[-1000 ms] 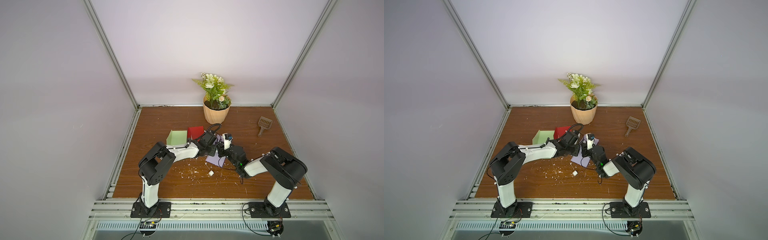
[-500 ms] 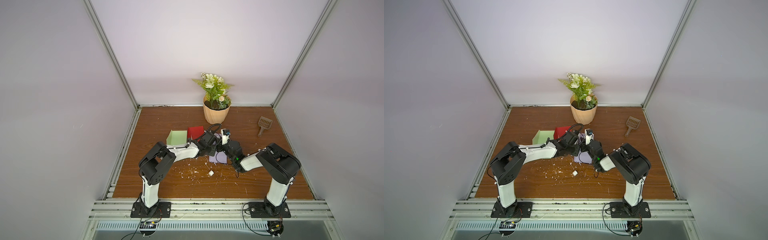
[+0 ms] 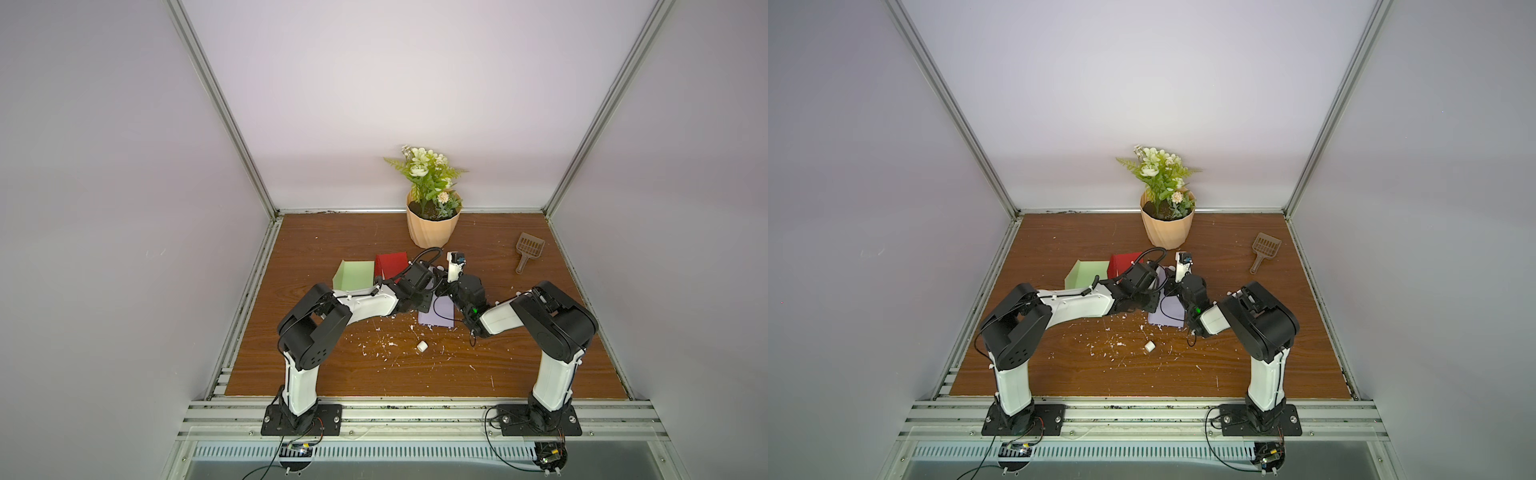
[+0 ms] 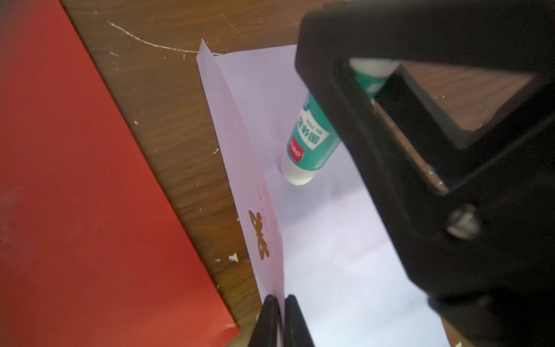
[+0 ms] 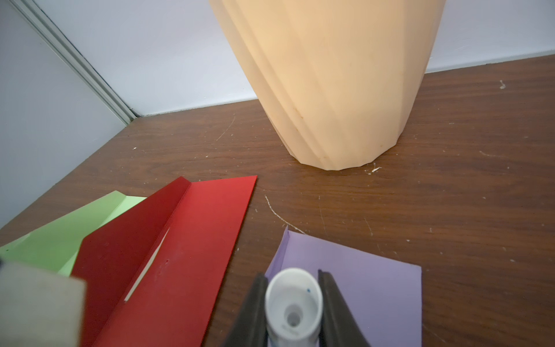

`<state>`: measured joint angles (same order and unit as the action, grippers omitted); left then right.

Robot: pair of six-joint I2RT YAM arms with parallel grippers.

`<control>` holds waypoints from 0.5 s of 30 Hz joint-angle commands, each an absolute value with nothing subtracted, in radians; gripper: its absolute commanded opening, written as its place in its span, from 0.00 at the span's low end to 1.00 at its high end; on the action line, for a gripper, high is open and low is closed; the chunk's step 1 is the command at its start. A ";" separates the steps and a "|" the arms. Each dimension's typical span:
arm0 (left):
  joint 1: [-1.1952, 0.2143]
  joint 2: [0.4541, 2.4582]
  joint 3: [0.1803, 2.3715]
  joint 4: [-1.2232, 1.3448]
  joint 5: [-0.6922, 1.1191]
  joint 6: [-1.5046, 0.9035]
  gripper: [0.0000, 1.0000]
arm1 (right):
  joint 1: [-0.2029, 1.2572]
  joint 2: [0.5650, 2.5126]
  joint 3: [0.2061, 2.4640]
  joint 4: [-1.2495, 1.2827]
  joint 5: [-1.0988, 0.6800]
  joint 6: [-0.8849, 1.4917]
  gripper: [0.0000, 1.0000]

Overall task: Seal the envelope with a glue stick
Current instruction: Apply the envelope at the center of the board.

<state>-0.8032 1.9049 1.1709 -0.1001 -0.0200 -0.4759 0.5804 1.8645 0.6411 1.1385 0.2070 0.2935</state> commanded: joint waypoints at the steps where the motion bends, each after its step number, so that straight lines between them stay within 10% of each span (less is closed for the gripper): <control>1: -0.811 1.935 1.192 -0.149 -0.026 -0.489 0.10 | 0.556 1.782 0.615 1.125 0.120 0.385 0.00; 15: -0.811 1.938 1.209 -0.164 -0.023 -0.497 0.14 | 0.384 1.667 0.546 1.198 -0.148 0.728 0.00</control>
<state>-0.8032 1.9228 1.1774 -0.1352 -0.0231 -0.4873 0.3996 1.7069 0.5526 1.1313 -0.0715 0.6476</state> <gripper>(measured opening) 0.126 0.261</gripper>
